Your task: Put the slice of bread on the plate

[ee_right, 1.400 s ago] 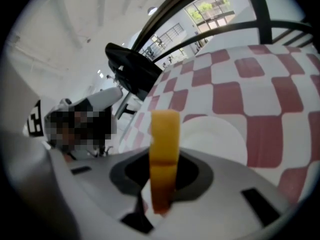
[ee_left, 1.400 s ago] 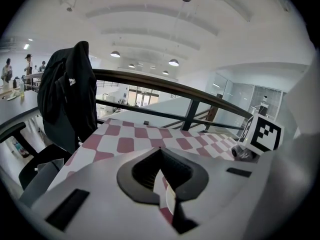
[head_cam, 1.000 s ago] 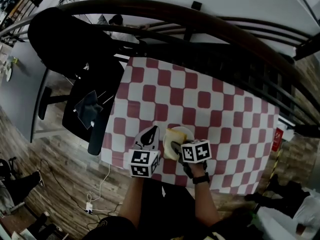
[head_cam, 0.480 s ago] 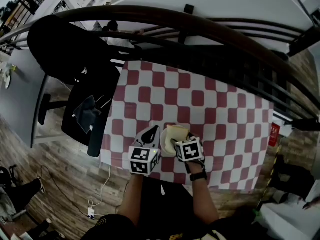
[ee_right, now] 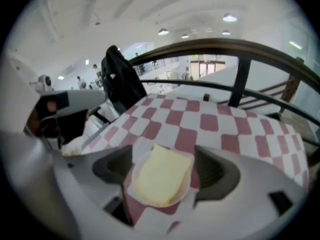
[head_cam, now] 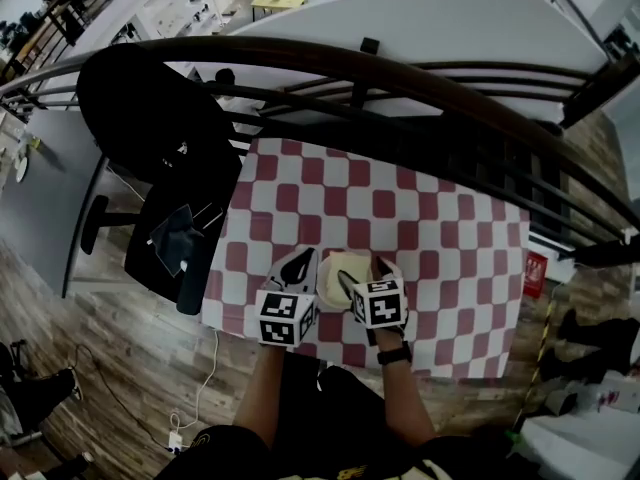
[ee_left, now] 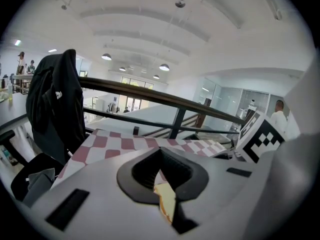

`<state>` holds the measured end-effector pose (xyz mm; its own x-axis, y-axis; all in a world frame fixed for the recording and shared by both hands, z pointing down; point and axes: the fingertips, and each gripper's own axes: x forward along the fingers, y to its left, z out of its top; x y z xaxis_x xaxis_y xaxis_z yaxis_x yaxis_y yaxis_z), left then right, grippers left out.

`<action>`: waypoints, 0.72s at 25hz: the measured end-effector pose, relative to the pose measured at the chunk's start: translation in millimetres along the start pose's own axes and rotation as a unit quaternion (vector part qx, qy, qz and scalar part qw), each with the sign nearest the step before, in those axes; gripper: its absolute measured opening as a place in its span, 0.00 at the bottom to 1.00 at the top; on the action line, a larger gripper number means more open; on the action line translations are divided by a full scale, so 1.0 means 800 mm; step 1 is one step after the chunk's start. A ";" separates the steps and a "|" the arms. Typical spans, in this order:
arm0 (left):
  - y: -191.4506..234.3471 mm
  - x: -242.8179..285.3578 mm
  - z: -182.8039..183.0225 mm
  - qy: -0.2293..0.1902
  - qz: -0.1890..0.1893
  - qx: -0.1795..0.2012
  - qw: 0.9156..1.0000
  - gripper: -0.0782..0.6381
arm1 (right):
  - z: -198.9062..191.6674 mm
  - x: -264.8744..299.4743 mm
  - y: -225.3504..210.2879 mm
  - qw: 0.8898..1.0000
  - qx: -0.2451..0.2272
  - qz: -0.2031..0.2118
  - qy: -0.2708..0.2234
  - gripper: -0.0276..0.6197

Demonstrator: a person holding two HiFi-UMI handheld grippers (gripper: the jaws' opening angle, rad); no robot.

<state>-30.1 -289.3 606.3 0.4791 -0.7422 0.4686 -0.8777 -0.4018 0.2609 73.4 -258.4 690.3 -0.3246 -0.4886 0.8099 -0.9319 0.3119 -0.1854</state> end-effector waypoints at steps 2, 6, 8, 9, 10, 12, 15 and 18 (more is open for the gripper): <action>-0.005 -0.012 0.023 -0.028 0.007 0.002 1.000 0.13 | 0.021 -0.024 0.005 0.999 0.005 0.002 -0.034 0.64; -0.024 -0.027 0.079 -0.082 0.002 0.014 0.997 0.13 | 0.074 -0.077 0.006 0.993 -0.018 -0.017 -0.115 0.40; -0.037 -0.037 0.099 -0.097 -0.003 0.022 0.995 0.13 | 0.094 -0.105 0.011 0.988 -0.031 -0.021 -0.147 0.35; -0.043 -0.041 0.109 -0.105 -0.005 0.027 0.994 0.13 | 0.106 -0.120 0.014 0.985 -0.034 -0.022 -0.166 0.31; -0.049 -0.046 0.119 -0.113 -0.007 0.032 0.993 0.13 | 0.119 -0.135 0.017 0.981 -0.037 -0.024 -0.188 0.27; -0.064 -0.055 0.138 -0.130 -0.013 0.043 0.990 0.13 | 0.143 -0.168 0.022 0.971 -0.045 -0.027 -0.233 0.16; -0.089 -0.071 0.165 -0.154 -0.021 0.064 0.986 0.13 | 0.171 -0.218 0.032 0.955 -0.056 -0.027 -0.290 0.09; -0.113 -0.090 0.183 -0.173 -0.027 0.080 0.981 0.13 | 0.182 -0.263 0.043 0.939 -0.055 -0.020 -0.340 0.07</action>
<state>13.7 -278.4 425.2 0.5181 -0.8444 0.1364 -0.8544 -0.5034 0.1288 85.9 -263.5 431.9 -0.3535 -0.8969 0.2657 -0.9351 0.3468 -0.0733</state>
